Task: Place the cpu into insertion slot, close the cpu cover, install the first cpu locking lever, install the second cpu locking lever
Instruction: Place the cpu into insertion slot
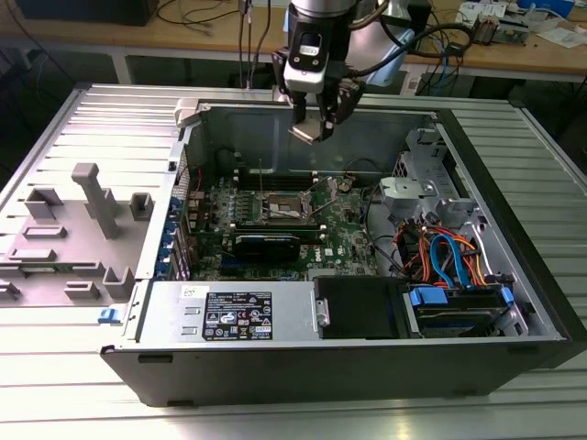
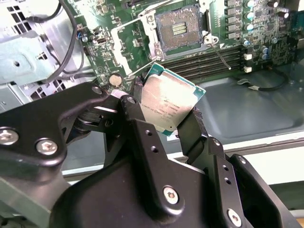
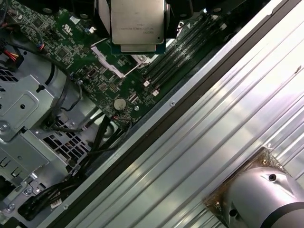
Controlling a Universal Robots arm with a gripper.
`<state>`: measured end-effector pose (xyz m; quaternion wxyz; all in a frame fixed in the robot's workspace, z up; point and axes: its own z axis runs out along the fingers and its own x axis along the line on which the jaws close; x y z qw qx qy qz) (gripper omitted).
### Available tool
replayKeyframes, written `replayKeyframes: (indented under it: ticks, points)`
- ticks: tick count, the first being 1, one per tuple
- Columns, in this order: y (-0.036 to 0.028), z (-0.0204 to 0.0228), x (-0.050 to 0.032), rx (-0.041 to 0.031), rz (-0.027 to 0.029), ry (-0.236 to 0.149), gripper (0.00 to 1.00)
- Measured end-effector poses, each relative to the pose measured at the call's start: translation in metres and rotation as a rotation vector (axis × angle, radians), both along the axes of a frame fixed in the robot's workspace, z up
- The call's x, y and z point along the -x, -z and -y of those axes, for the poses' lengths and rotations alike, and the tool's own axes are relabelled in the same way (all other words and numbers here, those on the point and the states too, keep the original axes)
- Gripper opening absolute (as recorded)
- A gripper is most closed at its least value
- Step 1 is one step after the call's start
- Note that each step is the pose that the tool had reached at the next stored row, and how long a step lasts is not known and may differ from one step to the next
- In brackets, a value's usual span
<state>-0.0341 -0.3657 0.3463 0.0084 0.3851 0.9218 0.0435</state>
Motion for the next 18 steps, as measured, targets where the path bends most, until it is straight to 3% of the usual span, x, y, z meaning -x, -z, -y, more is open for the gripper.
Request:
replayKeyframes:
  ticks: [3, 6, 10, 18]
  points:
    - [0.0015, 0.0000, 0.0000, 0.0002, -0.0001, 0.047, 0.54]
    - [0.0026, 0.0000, 0.0001, 0.0004, -0.0044, 0.090, 0.54]
    - [0.0039, 0.0002, 0.0009, 0.0006, -0.0091, 0.105, 0.54]
    - [0.0040, 0.0002, 0.0009, 0.0004, -0.0097, 0.107, 0.54]
